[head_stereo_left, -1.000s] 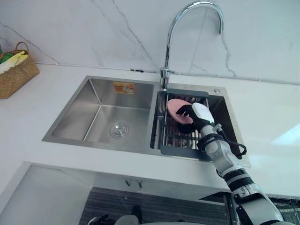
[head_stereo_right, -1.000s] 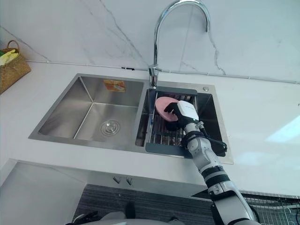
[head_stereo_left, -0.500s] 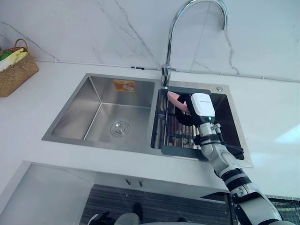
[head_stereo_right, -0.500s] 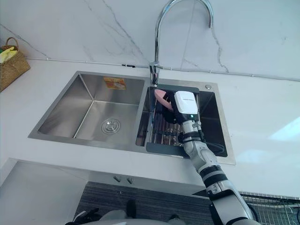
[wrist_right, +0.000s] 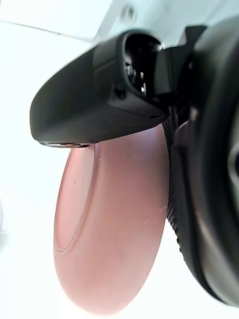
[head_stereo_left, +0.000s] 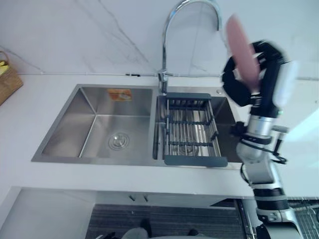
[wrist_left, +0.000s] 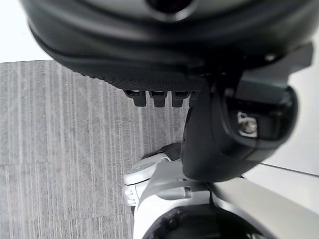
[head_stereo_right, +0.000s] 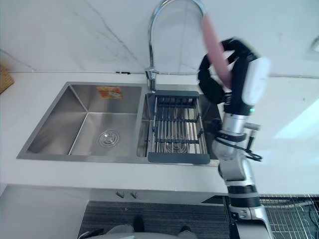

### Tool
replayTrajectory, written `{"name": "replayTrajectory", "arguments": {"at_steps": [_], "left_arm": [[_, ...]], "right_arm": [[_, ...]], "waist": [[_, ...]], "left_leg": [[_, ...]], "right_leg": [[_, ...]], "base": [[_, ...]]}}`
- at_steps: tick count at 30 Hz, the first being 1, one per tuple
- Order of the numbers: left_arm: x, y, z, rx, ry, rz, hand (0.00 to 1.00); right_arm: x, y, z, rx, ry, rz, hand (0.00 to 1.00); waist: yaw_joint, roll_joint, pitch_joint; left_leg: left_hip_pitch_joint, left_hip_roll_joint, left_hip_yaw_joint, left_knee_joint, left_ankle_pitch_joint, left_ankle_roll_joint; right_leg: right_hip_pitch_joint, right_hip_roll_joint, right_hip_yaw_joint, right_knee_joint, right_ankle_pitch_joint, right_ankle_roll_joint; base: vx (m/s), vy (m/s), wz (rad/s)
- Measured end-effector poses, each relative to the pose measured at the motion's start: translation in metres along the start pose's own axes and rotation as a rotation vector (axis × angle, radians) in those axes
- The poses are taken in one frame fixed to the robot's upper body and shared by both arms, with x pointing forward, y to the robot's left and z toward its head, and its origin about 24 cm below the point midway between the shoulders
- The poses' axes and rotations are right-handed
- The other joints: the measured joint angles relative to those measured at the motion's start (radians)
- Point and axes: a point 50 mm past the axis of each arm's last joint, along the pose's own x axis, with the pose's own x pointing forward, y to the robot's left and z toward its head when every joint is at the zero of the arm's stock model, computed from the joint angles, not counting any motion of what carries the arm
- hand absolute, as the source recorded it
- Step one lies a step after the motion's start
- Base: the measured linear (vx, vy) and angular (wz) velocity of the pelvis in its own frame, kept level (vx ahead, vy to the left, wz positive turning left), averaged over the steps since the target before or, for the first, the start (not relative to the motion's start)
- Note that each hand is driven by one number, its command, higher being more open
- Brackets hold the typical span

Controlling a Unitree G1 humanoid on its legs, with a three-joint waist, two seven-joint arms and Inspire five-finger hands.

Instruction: Walk over to the sink, pick up the cup, carry it to the dishwasher, place the cup inside the dishwasher, then close the dishwasher door

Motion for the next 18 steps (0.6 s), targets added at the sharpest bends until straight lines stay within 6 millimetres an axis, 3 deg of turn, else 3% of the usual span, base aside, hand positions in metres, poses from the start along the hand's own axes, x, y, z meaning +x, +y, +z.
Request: {"name": "replayTrajectory", "arguments": {"at_steps": [2,5,7,11,14,17,18], "left_arm": [[0.0,0.0,-0.005,-0.002,0.016,0.0,1.0],[0.0,0.001,-0.007,-0.003,0.027,0.001,1.0],[0.0,0.002,-0.012,-0.011,0.045,0.001,1.0],[0.0,0.005,-0.013,-0.049,0.066,0.001,1.0],[-0.002,0.014,-0.012,-0.096,0.08,0.018,1.0],[-0.004,0.024,-0.014,-0.132,0.065,0.055,1.0],[-0.005,0.025,-0.015,-0.146,0.064,0.059,1.0]], "right_arm": [[-0.01,-0.021,-0.012,-0.133,-0.009,0.035,0.0],[-0.028,-0.035,-0.029,-0.249,0.048,0.105,0.0],[-0.052,-0.048,-0.051,-0.37,0.156,0.182,0.0],[-0.082,-0.073,-0.08,-0.515,0.322,0.235,0.0],[-0.096,-0.085,-0.092,-0.576,0.392,0.217,0.0],[-0.112,-0.101,-0.092,-0.625,0.447,0.136,0.0],[-0.12,-0.107,-0.091,-0.645,0.473,0.111,0.0]], "waist": [[-0.017,-0.008,-0.009],[-0.036,-0.013,-0.009],[-0.059,-0.026,-0.015],[-0.077,-0.04,-0.015],[-0.105,-0.075,-0.002],[-0.127,-0.106,0.014],[-0.129,-0.106,0.014]], "left_leg": [[0.002,0.002,0.027,-0.002,-0.007,-0.001],[-0.001,0.003,0.051,-0.003,-0.011,0.0],[-0.004,0.0,0.068,-0.003,-0.013,0.002],[-0.017,-0.001,0.119,-0.002,-0.019,0.005],[-0.042,-0.001,0.185,0.001,-0.026,0.001],[-0.053,0.0,0.234,0.0,-0.039,0.015],[-0.055,0.004,0.243,0.006,-0.042,0.017]], "right_leg": [[-0.018,0.0,0.021,0.008,-0.003,-0.001],[-0.044,-0.002,0.049,0.028,-0.006,-0.001],[-0.07,-0.007,0.067,0.052,-0.012,0.0],[-0.132,-0.01,0.11,0.095,-0.012,0.0],[-0.215,-0.014,0.117,0.134,-0.002,-0.007],[-0.253,-0.055,0.015,0.173,-0.05,-0.023],[-0.253,-0.07,-0.034,0.192,-0.068,-0.049]], "base": [[-0.02,0.011,-0.31],[0.0,0.017,-0.31],[0.02,0.033,-0.21],[0.0,0.03,-0.41],[-0.04,0.011,-0.63],[-0.03,0.001,-0.54],[0.06,-0.009,-0.22]]}}
